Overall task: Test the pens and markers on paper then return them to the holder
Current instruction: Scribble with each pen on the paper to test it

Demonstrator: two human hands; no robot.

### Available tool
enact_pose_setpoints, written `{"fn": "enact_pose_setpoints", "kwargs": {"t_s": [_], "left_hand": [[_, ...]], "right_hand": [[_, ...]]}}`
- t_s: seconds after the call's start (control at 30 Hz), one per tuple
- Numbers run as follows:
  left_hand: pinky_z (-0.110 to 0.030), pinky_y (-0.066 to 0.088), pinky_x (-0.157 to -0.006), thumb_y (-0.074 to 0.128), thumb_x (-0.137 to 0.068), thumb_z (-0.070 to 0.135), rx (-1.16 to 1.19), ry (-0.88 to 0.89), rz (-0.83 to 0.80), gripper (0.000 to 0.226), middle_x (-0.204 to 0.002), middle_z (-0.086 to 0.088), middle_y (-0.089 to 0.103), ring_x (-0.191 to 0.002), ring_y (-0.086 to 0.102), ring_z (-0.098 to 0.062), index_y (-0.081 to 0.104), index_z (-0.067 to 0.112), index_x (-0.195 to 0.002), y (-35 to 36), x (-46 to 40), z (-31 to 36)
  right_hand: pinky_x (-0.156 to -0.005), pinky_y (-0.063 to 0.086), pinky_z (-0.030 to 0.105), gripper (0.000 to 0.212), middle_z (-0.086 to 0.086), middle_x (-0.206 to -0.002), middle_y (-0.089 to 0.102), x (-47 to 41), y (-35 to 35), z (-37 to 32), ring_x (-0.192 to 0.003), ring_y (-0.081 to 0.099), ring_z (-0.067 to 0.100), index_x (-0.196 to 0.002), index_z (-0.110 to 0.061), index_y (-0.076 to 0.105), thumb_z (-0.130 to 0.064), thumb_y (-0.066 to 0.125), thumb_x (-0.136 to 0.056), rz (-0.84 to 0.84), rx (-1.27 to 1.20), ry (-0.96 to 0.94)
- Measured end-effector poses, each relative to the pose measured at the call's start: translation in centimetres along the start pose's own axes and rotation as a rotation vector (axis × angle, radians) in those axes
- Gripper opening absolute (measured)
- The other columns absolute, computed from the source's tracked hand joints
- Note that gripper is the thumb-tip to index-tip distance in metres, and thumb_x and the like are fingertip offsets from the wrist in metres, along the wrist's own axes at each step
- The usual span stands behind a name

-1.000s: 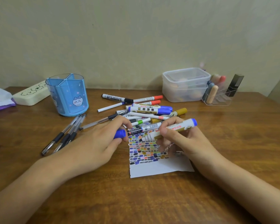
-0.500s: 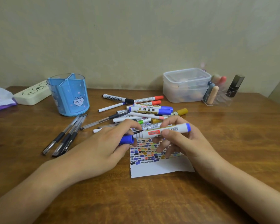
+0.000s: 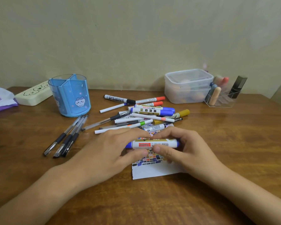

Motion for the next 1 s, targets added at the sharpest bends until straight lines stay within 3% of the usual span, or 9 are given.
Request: {"fn": "enact_pose_setpoints", "kwargs": {"t_s": [0.07,0.2,0.43,0.6,0.77,0.9,1.0], "left_hand": [[-0.021,0.047,-0.091,0.036,-0.084,0.072,-0.036,0.004,0.019,0.052,-0.129,0.032,0.055,-0.117,0.048,0.008,0.046,0.053,-0.132,0.15,-0.03,-0.20],[-0.025,0.050,-0.083,0.032,-0.095,0.068,-0.082,0.035,0.063,0.041,-0.117,0.027,0.060,-0.106,0.052,0.004,0.052,0.046,-0.123,0.39,0.04,-0.38],[-0.025,0.046,-0.071,0.034,-0.099,0.057,-0.123,0.087,0.065,0.031,-0.097,0.021,0.058,-0.091,0.053,-0.003,0.056,0.037,-0.110,0.28,0.08,-0.19],[-0.029,0.044,-0.068,0.025,-0.095,0.060,-0.159,0.104,0.060,0.043,-0.093,0.016,0.058,-0.084,0.053,-0.006,0.056,0.032,-0.103,0.23,0.06,-0.19],[-0.027,0.043,-0.065,0.033,-0.101,0.050,-0.157,0.107,0.072,0.029,-0.089,0.016,0.055,-0.081,0.052,-0.006,0.056,0.032,-0.101,0.11,0.17,0.06],[-0.025,0.040,-0.062,0.039,-0.101,0.046,-0.143,0.106,0.053,0.020,-0.082,0.016,0.049,-0.077,0.049,-0.007,0.052,0.032,-0.095,0.06,0.22,0.26],[-0.025,0.044,-0.069,0.030,-0.098,0.059,-0.141,0.096,0.058,0.036,-0.090,0.018,0.053,-0.086,0.051,-0.004,0.055,0.035,-0.102,-0.11,0.16,0.02]], "right_hand": [[-0.063,0.053,0.024,0.019,-0.007,-0.089,0.075,0.21,0.10,-0.05,-0.069,0.067,0.006,-0.099,-0.027,0.074,-0.039,0.074,-0.084,0.001,0.056,-0.028],[-0.076,0.057,0.038,0.020,-0.008,-0.094,0.076,0.35,0.23,-0.24,-0.085,0.073,0.011,-0.101,-0.026,0.072,-0.042,0.070,-0.089,-0.012,0.140,-0.055],[-0.072,0.055,0.041,0.030,-0.007,-0.086,0.075,0.48,0.21,-0.42,-0.082,0.072,0.011,-0.100,-0.027,0.069,-0.054,0.062,-0.089,-0.018,0.224,-0.077],[-0.063,0.051,0.029,0.030,-0.019,-0.078,0.069,0.46,0.22,-0.58,-0.075,0.067,0.009,-0.099,-0.030,0.068,-0.057,0.057,-0.091,-0.040,0.284,-0.088],[-0.056,0.041,0.022,0.034,-0.020,-0.075,0.066,0.39,0.20,-0.52,-0.068,0.061,0.007,-0.096,-0.028,0.067,-0.059,0.051,-0.092,-0.057,0.339,-0.093],[-0.060,0.044,0.035,0.041,-0.004,-0.081,0.069,0.37,0.06,-0.35,-0.070,0.060,0.014,-0.094,-0.027,0.066,-0.063,0.046,-0.097,-0.081,0.389,-0.109],[-0.060,0.046,0.041,0.042,-0.003,-0.077,0.068,0.20,-0.30,-0.29,-0.067,0.060,0.016,-0.090,-0.030,0.065,-0.068,0.047,-0.094,-0.059,0.370,-0.125]]}}
Point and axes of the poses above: each hand's wrist, its own x-axis away from the middle knuckle, its own y-axis out of the palm, z = x × y, the point moved 1 cm from there along -x, towards the middle knuckle
